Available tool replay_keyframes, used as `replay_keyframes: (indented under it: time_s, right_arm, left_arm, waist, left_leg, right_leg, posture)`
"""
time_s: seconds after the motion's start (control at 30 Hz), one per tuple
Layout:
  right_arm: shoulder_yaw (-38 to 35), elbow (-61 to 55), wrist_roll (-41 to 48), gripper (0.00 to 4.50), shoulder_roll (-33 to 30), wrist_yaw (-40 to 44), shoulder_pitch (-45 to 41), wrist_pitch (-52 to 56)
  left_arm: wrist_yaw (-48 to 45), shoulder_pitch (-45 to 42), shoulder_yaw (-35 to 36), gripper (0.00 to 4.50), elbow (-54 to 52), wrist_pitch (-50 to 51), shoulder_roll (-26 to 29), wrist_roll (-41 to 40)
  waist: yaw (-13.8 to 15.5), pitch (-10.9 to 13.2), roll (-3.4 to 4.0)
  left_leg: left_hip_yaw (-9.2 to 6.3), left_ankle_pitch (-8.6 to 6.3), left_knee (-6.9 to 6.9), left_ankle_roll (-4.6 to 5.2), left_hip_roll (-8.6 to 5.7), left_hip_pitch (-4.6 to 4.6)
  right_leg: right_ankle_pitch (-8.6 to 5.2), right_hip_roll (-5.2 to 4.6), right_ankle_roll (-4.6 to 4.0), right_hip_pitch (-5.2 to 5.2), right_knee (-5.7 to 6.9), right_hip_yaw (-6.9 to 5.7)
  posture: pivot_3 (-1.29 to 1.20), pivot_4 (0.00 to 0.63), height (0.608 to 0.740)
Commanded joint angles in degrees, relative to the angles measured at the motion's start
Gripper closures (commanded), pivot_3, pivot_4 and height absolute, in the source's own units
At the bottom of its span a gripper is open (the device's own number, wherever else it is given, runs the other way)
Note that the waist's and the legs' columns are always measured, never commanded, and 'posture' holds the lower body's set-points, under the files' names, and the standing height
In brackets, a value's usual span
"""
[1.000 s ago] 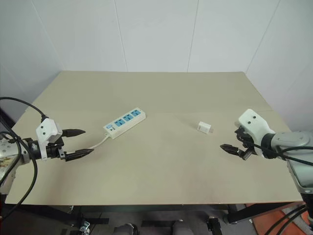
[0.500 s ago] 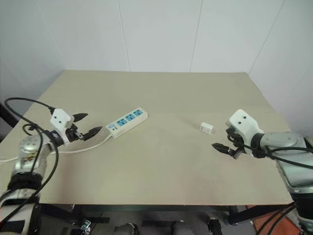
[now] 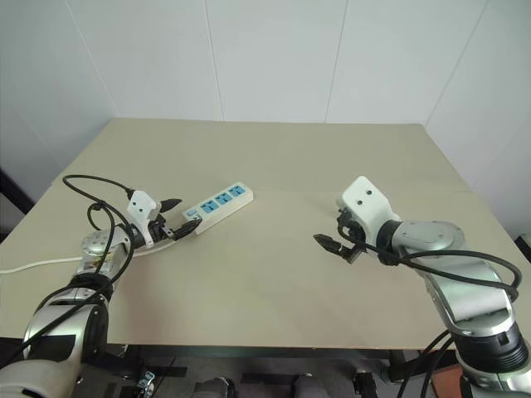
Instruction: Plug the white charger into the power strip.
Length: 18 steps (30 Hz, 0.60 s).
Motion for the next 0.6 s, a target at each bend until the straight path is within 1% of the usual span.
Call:
replay_keyframes:
  time_s: [0.03, 0.23, 0.4, 0.5, 0.6]
  right_arm:
    - [-0.66, -3.16, 1.10, 0.00, 0.05, -1.25, -1.27, 1.75]
    - [-0.32, -4.05, 1.98, 0.00, 0.08, -2.10, -1.99, 3.18]
    - [0.09, -4.28, 2.57, 0.00, -0.10, -2.80, -2.10, 3.64]
    - [0.71, -4.25, 2.62, 0.00, 0.11, -3.30, -2.22, 3.83]
    - [1.36, -4.21, 2.72, 0.00, 0.41, -3.87, -2.45, 3.93]
  left_arm:
    - [3.03, -1.54, -0.15, 0.03, 1.96, -0.30, -0.88, 1.75]
    - [6.58, -1.42, -0.90, 0.03, 3.36, 0.55, -1.96, 4.01]
    - [6.90, -0.39, -1.88, 0.03, 3.89, 1.70, -2.91, 5.83]
    - [6.91, 0.17, -2.17, 0.58, 4.06, 2.58, -3.51, 6.24]
    - [6.95, 0.82, -2.86, 1.50, 4.17, 3.30, -3.64, 6.97]
  waist:
    - [0.15, -0.01, 0.00]
    - [0.18, -0.11, -0.02]
    - [0.17, -0.38, 0.00]
    - [0.17, -0.65, 0.05]
    - [0.17, -0.87, 0.09]
  left_leg:
    - [0.00, 0.00, 0.00, 0.00, 0.00, 0.03]
    - [0.00, 0.00, 0.01, 0.00, 0.00, 0.06]
    - [0.00, 0.00, 0.01, 0.00, 0.00, 0.11]
    - [0.00, 0.00, 0.00, 0.00, 0.00, 0.18]
    - [0.00, 0.00, 0.00, 0.00, 0.00, 0.23]
  right_leg:
    - [-0.02, 0.00, 0.04, 0.02, 0.01, 0.00]
    - [-0.03, 0.00, 0.07, 0.06, 0.01, 0.01]
    - [-0.04, 0.01, 0.08, 0.09, 0.02, 0.01]
    - [-0.05, 0.01, 0.09, 0.16, 0.02, 0.01]
    - [-0.05, 0.01, 0.10, 0.21, 0.00, 0.01]
  posture:
    - [0.00, 0.150, 0.740]
    - [0.00, 0.150, 0.740]
    - [0.00, 0.150, 0.740]
    - [0.00, 0.150, 0.740]
    - [0.00, 0.150, 0.740]
